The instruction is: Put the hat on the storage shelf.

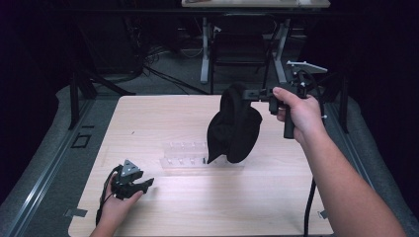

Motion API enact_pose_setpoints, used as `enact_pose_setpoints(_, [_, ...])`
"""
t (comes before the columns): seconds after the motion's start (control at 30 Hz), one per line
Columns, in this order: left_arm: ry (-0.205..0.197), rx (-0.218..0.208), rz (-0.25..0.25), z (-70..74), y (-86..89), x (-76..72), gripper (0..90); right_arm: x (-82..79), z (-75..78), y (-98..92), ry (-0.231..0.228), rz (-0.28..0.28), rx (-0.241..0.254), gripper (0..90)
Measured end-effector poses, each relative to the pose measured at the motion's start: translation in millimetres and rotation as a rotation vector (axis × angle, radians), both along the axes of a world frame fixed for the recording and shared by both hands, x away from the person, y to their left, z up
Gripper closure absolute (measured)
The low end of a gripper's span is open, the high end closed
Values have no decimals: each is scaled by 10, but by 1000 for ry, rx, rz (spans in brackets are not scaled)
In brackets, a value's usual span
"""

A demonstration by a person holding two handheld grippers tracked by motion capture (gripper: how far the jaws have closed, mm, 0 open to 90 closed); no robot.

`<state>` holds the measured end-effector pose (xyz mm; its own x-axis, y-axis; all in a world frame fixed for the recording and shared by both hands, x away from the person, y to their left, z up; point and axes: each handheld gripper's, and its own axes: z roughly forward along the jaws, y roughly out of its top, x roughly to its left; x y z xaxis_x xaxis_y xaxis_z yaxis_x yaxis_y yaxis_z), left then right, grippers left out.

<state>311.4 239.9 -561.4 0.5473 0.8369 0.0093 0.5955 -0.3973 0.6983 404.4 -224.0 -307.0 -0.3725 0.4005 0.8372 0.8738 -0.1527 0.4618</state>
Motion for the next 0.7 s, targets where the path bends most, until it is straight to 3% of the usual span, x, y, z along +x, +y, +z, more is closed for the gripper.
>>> enact_pose_setpoints(0.33, [-4,-2,-3,4,8,2,481,90,-121,155,2,-15,5,882])
enact_pose_setpoints(0.7, [-12,-4,-4,9,-13,-2,483,140,-205,248,8,-12,-24,881])
